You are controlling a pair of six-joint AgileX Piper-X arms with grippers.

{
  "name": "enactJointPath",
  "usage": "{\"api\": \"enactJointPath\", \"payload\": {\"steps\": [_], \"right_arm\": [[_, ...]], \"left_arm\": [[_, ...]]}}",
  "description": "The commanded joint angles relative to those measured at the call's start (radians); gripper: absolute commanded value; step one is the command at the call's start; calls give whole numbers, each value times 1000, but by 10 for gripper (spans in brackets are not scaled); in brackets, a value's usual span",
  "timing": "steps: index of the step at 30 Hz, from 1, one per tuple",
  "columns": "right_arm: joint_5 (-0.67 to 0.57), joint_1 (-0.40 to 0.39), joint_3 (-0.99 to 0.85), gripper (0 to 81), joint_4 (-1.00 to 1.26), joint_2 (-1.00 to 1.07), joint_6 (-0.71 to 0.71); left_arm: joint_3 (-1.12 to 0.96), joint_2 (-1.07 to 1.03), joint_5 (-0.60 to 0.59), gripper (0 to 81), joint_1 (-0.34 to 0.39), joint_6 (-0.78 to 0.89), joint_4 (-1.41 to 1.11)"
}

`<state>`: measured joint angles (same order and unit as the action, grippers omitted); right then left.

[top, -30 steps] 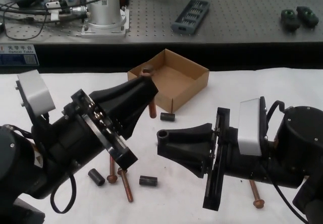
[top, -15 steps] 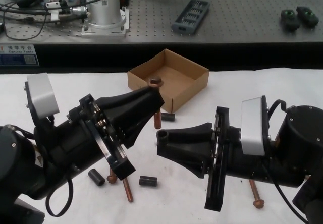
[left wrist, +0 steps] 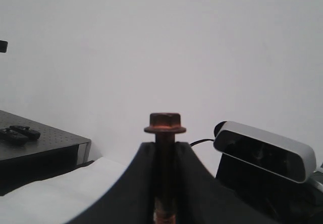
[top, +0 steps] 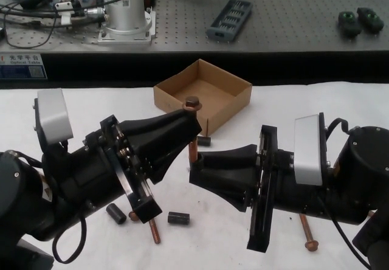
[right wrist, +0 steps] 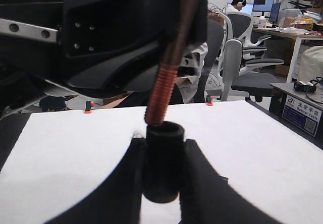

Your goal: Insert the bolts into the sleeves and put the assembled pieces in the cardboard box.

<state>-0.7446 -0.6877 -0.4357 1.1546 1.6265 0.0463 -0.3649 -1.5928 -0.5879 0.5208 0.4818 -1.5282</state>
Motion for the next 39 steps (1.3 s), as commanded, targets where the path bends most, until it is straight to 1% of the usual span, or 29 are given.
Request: {"api": "enactJointPath", "payload": {"steps": [1,5,11,39], "right_arm": [[-6,5,-11,58,19,3,6],[-6,5,-11,58,19,3,6],[-6,5,-11,58,26,3,29],[-5,17,-11,58,18,3,29]], "left_arm": [[-5,0,-22,6,3,21,-25],[-5,0,-22,6,3,23,-25],[-7,-11,-22,6,21,21,-25],[-11,-30,-25,6,21,6,-25]]}}
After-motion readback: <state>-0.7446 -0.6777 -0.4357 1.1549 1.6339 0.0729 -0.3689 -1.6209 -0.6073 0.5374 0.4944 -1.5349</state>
